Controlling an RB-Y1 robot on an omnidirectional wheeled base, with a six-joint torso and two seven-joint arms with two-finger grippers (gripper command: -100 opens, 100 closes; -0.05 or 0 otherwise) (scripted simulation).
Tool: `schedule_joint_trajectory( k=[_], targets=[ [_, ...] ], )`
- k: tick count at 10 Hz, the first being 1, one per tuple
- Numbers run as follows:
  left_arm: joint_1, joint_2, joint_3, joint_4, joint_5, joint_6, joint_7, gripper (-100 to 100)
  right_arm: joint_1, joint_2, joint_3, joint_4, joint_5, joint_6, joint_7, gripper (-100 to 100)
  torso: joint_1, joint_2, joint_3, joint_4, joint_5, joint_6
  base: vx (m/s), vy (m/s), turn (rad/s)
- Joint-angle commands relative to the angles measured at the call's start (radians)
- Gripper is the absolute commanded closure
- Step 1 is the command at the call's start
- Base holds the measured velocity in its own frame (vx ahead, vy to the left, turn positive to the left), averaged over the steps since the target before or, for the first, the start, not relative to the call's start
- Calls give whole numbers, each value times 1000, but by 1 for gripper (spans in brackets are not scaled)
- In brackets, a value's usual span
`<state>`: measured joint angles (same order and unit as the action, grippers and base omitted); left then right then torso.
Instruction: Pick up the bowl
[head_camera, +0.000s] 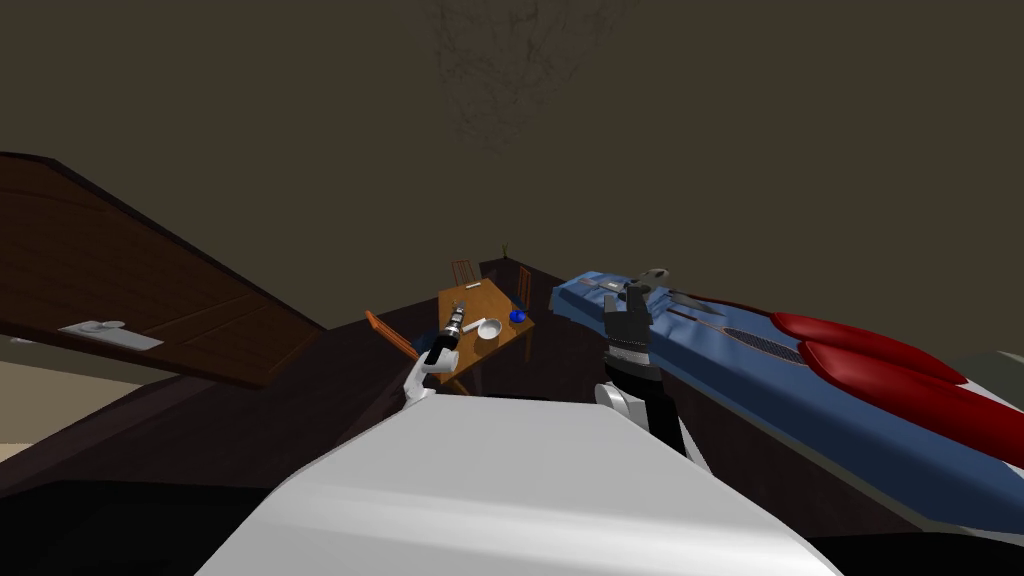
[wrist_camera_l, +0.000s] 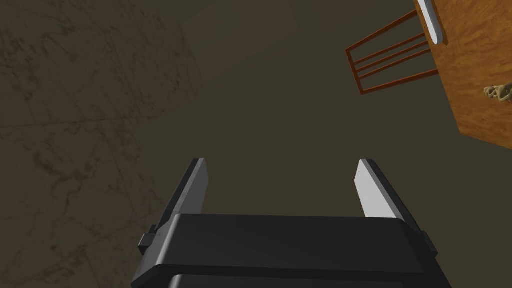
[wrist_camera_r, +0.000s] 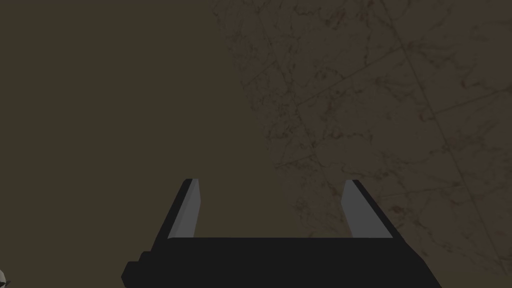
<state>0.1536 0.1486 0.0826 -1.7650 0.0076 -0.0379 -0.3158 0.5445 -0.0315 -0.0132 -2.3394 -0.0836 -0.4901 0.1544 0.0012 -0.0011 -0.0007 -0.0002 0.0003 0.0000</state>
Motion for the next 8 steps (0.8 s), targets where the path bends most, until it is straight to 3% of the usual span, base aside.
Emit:
schedule_joint_trajectory(
  k=[1, 8],
  targets=[
    [-6, 12, 5, 39, 10, 10, -8, -100, 0, 0, 0, 0, 0, 0, 0, 0, 0, 0, 0, 0, 0, 0, 8, 16, -14],
    [-129, 14, 36, 225, 51, 140, -104, -100, 0, 0, 0, 0, 0, 0, 0, 0, 0, 0, 0, 0, 0, 0, 7, 16, -15]
  ],
)
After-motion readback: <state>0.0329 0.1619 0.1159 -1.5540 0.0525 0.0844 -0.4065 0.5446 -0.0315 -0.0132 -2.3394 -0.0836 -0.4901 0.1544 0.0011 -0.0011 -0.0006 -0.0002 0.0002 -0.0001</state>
